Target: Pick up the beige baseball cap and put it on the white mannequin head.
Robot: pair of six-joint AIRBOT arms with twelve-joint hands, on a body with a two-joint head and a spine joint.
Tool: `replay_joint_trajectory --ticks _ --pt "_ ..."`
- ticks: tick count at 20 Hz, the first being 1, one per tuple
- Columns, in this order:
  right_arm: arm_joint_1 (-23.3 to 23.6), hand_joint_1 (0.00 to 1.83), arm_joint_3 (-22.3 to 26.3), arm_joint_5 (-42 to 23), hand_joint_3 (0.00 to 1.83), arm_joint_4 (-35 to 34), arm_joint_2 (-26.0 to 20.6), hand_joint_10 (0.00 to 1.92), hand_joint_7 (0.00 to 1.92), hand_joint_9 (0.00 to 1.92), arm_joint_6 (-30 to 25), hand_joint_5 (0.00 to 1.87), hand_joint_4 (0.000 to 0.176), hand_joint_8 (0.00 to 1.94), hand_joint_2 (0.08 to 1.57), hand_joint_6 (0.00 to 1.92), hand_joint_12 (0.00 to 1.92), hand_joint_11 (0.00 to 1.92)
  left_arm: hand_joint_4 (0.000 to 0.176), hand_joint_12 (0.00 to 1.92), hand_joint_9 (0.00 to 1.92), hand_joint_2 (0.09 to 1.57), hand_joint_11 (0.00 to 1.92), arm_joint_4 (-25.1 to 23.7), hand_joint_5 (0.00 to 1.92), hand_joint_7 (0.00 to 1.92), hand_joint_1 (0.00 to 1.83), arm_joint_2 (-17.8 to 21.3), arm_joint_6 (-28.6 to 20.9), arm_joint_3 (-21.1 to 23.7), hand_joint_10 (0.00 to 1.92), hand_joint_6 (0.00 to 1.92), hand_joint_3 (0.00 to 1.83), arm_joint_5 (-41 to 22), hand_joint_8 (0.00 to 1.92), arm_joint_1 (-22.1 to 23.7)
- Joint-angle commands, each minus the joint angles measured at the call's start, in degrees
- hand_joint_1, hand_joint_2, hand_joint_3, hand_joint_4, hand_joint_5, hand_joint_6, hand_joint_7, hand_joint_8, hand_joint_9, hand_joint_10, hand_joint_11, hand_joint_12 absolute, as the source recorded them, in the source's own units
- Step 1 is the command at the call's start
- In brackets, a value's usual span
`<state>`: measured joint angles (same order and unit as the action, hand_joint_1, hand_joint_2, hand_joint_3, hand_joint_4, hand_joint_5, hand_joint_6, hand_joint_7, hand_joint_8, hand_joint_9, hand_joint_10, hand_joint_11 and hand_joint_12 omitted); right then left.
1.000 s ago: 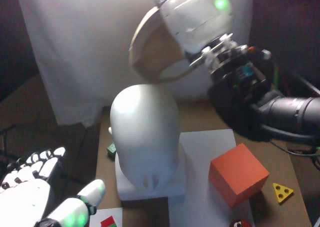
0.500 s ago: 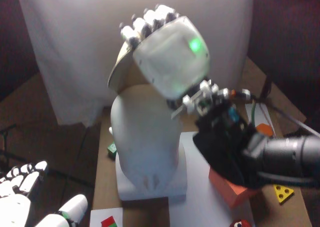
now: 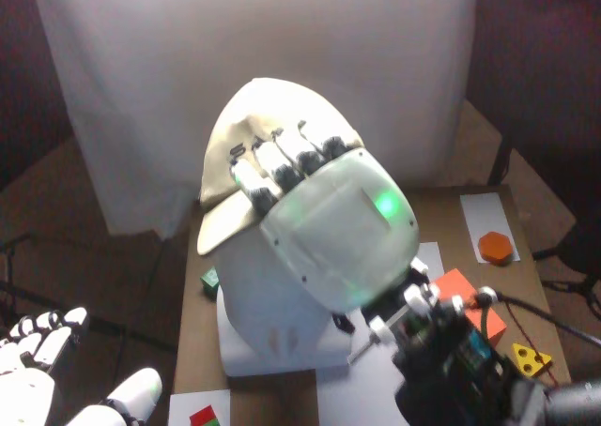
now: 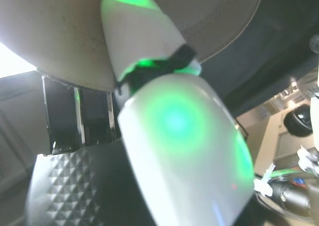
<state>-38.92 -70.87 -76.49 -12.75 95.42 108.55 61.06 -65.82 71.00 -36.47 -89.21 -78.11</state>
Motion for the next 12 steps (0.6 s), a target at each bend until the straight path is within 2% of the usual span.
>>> replay_joint_trajectory --ticks 1,3,4,8,9,12 --pt "-0.5 1.39 1.0 -6.8 0.00 3.1 -0.4 1.38 0.89 0.88 1.2 0.83 0.000 1.09 1.15 1.07 1.50 0.91 0.038 0.36 0.04 1.14 0.00 -2.3 0.10 0.07 0.00 0.2 -0.3 -0.1 0.00 0.00 0.00 -5.7 0.00 0.0" --pt "-1.9 1.37 2.3 -7.1 0.00 3.0 -0.7 1.40 0.88 0.88 2.0 0.82 0.000 1.11 1.16 1.09 1.47 0.93 0.038 0.36 0.04 1.14 0.00 -2.1 0.10 0.07 0.00 0.2 -0.6 -0.1 0.00 0.00 0.00 -5.7 0.00 -0.1" --pt "-2.4 1.46 2.6 -7.3 0.00 3.0 -0.7 1.32 0.87 0.85 2.5 0.81 0.000 1.08 1.15 1.03 1.58 0.89 0.037 0.36 0.04 1.14 0.00 -2.2 0.10 0.07 0.00 0.1 -0.7 -0.2 0.00 0.00 0.00 -5.7 0.00 -0.1" --pt "-3.9 1.48 2.8 -3.4 0.00 1.8 -0.9 1.30 0.87 0.84 5.1 0.82 0.000 1.07 1.14 1.02 1.61 0.88 0.038 0.37 0.04 1.14 0.00 -2.5 0.10 0.08 0.00 -1.0 -1.3 -1.3 0.00 0.00 0.00 -5.7 0.00 0.5" --pt "-4.0 1.37 2.8 -2.6 0.00 1.2 -1.0 1.40 0.88 0.88 5.1 0.82 0.000 1.11 1.16 1.09 1.48 0.91 0.038 0.37 0.04 1.14 0.00 -2.5 0.10 0.08 0.00 -1.1 -1.3 -1.5 0.00 0.00 0.00 -5.5 0.00 0.7" --pt "-4.8 1.37 3.0 -0.4 0.00 -2.3 -1.1 1.40 0.88 0.88 5.1 0.82 0.000 1.11 1.16 1.10 1.47 0.92 0.038 0.38 0.04 1.14 0.00 -3.1 0.10 0.08 0.00 -1.6 -1.3 -2.0 0.00 0.00 0.00 -4.6 0.00 1.7"
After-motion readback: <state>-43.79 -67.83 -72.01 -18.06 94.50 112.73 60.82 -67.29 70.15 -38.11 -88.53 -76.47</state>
